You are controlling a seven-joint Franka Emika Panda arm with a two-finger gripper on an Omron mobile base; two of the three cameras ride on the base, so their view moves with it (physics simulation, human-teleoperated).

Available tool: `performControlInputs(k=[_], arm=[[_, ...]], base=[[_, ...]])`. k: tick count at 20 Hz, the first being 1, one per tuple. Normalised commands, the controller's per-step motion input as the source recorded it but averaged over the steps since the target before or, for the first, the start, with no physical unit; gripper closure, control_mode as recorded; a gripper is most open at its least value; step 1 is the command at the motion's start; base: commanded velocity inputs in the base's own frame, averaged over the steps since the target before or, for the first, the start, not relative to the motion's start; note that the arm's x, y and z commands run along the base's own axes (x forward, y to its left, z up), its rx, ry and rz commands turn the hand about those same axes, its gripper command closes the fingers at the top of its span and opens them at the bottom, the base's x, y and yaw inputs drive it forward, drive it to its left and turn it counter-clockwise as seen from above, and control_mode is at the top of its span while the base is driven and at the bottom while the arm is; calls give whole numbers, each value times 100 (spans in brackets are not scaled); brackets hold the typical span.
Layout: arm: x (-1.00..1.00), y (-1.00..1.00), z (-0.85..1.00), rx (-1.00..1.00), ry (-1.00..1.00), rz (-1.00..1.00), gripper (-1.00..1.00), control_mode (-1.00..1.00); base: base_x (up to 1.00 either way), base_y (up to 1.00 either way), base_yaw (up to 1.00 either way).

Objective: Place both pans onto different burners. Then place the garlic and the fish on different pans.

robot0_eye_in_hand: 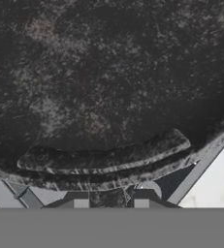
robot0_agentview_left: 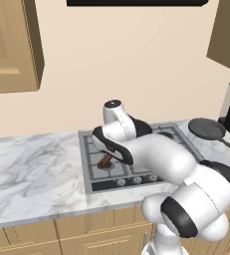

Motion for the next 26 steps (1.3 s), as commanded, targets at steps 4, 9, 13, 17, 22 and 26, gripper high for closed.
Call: performControlInputs(k=[4, 9, 13, 17, 22, 26], arm=[[16, -7, -19, 0, 0, -8, 100, -100], [21, -10, -9, 0, 0, -5, 100, -100], [14, -22, -7, 0, 0, -4, 100, -100], [0, -17, -13, 0, 0, -5, 100, -100], [3, -6, -22, 0, 1, -2, 100, -100], [3, -2, -26, 1, 0, -2, 100, -100]], base=[[0, 0, 0], [0, 0, 0], [0, 0, 0], [0, 0, 0], [0, 0, 0], [0, 0, 0]])
